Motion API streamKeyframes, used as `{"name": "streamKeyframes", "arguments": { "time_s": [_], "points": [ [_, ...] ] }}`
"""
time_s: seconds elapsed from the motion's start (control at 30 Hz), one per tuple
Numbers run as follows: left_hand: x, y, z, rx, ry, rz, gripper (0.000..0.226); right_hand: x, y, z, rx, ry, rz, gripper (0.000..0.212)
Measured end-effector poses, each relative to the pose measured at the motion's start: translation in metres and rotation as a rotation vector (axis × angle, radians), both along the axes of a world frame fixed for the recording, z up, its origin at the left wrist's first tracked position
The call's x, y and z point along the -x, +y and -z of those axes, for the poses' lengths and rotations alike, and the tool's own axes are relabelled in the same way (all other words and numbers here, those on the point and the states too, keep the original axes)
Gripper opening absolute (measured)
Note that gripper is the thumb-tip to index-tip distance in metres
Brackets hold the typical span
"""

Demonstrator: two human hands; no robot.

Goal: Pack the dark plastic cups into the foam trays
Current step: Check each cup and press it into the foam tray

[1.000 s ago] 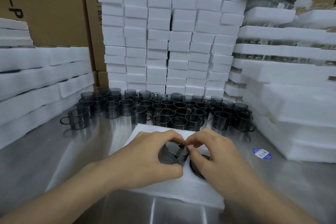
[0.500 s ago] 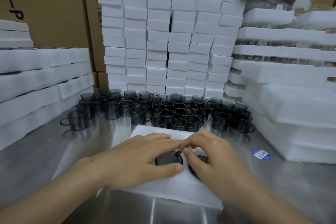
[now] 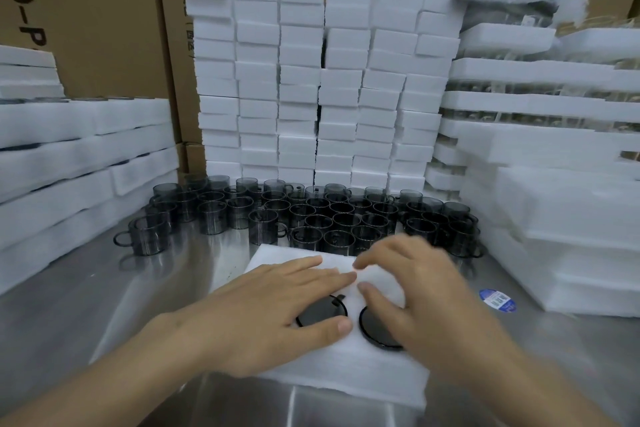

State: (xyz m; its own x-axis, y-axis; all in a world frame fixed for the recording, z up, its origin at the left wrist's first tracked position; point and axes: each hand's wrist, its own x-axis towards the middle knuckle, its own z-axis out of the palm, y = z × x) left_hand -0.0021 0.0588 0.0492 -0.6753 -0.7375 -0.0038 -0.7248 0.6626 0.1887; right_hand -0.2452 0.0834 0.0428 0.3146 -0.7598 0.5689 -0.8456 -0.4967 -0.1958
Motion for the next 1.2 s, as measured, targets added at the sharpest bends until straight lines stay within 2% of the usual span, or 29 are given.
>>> {"name": "streamKeyframes", "arguments": {
  "time_s": [0.07,0.13,0.23,0.3,0.4,0.5,0.57,0.77,0.93,1.1,1.2],
  "points": [
    [-0.001,0.0,0.001,0.008,0.01,-0.012,0.076,0.015,-0.004,-0.015,0.247,0.013,0.082,0.022],
    [-0.001,0.001,0.001,0.008,0.018,-0.015,0.077,0.038,-0.009,-0.032,0.453,-0.081,0.227,0.031],
    [0.0,0.002,0.0,0.009,0.016,-0.015,0.077,0.078,-0.011,-0.05,0.621,-0.183,0.471,0.045],
    [0.0,0.002,0.0,0.012,0.016,-0.016,0.075,0.102,-0.014,-0.053,0.573,-0.214,0.554,0.053],
    [0.0,0.001,0.001,0.015,0.024,-0.012,0.074,0.128,-0.02,-0.053,0.318,-0.229,0.687,0.059],
    [-0.001,0.001,0.002,0.024,0.037,-0.007,0.073,0.137,-0.024,-0.046,0.075,-0.134,0.838,0.053],
    [-0.001,0.0,0.002,0.024,0.041,-0.007,0.073,0.14,-0.025,-0.041,0.054,-0.057,0.881,0.05],
    [-0.001,0.0,0.003,0.024,0.042,-0.01,0.073,0.142,-0.025,-0.041,0.086,-0.049,0.882,0.054],
    [0.0,0.001,0.002,0.023,0.05,-0.014,0.074,0.13,-0.018,-0.05,0.259,-0.17,0.799,0.049],
    [0.0,0.001,0.003,0.023,0.065,-0.025,0.074,0.084,0.003,-0.063,0.467,-0.264,0.499,0.045],
    [0.001,0.0,0.005,0.022,0.115,-0.037,0.075,0.047,0.019,-0.062,0.501,-0.376,0.254,0.053]
  ]
}}
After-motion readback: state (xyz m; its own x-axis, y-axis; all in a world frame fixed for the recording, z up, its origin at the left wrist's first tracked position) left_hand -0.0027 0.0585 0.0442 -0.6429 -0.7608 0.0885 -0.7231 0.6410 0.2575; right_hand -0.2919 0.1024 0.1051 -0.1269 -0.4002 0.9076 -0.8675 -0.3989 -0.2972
